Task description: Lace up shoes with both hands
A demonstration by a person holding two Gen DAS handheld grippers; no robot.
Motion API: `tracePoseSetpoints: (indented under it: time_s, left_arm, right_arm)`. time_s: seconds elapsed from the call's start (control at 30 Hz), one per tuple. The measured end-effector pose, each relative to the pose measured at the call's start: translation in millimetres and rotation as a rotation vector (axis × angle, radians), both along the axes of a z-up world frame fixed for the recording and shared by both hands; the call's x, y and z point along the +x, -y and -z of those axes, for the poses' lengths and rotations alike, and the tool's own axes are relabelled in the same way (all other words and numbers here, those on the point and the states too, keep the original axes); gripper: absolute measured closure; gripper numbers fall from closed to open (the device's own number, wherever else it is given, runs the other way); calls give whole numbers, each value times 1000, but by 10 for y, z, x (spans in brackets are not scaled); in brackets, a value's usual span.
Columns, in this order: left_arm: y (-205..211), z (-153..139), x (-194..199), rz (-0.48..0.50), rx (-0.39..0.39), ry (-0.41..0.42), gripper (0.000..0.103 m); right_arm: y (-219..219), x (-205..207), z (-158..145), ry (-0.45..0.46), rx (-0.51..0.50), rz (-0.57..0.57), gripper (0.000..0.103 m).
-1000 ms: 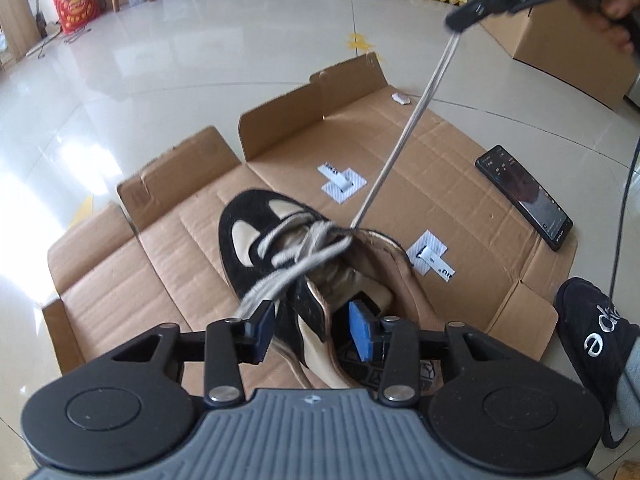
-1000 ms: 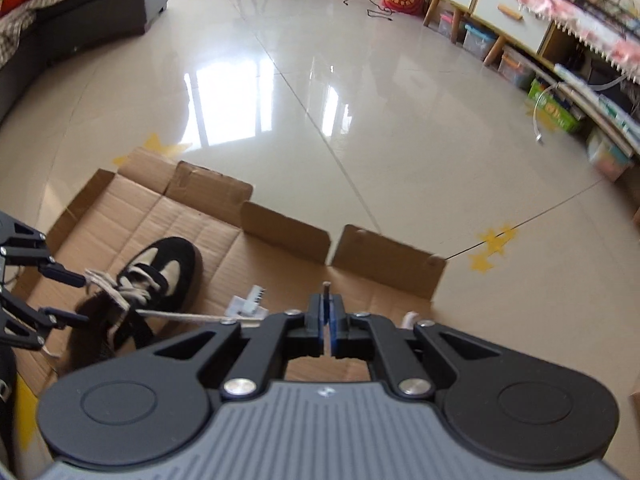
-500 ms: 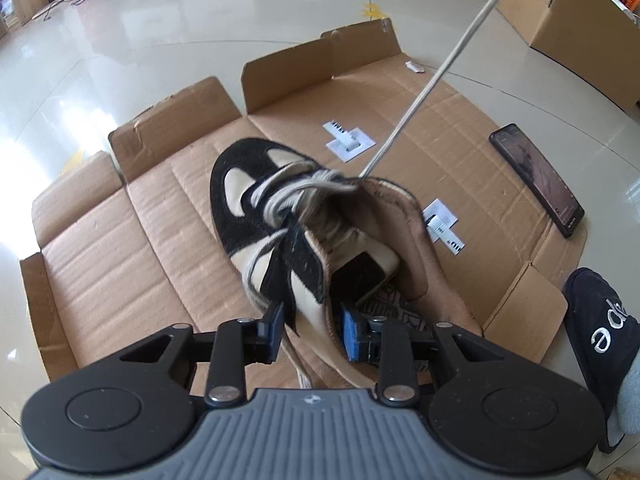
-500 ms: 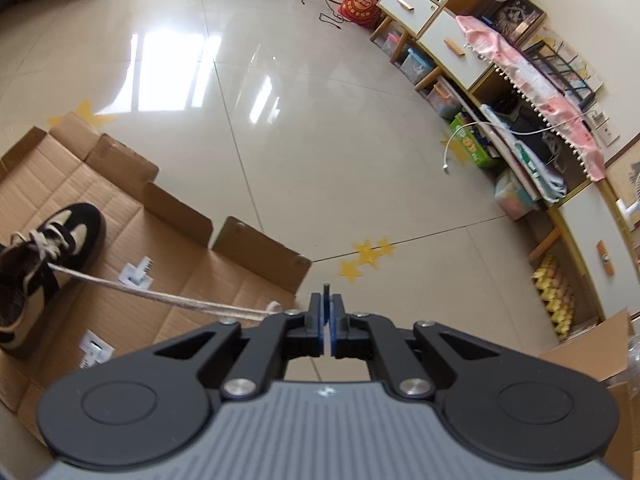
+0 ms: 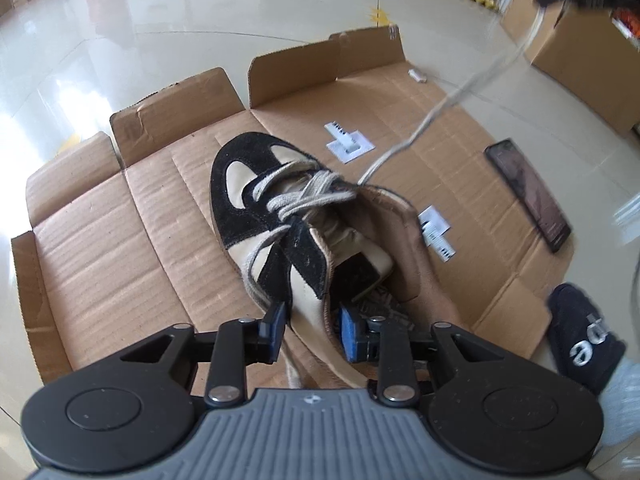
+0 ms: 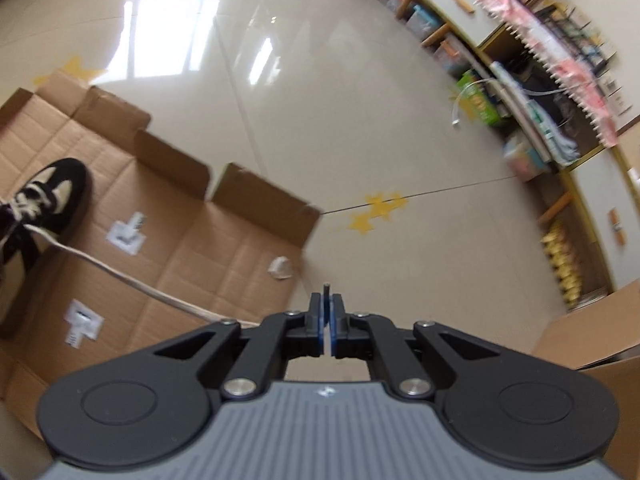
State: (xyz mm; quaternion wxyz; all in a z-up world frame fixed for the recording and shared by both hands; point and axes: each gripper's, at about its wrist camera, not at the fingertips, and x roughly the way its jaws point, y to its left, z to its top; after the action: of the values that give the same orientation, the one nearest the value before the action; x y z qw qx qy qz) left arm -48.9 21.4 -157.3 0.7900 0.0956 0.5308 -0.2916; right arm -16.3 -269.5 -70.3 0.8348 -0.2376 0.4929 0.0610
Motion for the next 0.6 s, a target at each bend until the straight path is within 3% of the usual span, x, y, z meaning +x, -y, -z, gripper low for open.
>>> tracePoseSetpoints:
  time_s: [0.2,0.47,0.6]
  left_arm:
    - [-2,-19,-33,15,19,-16,64]
    - [27,17,-75,37,35,-37,61]
    - [34,-10,-89,45,26,-34,60]
  right_arm:
    - [-422,-179,672,-132,128,-88,101]
    - [-743,-165,1280,-198,195,-152,101]
    - [-749,-28,1315,-173,225,-164,100]
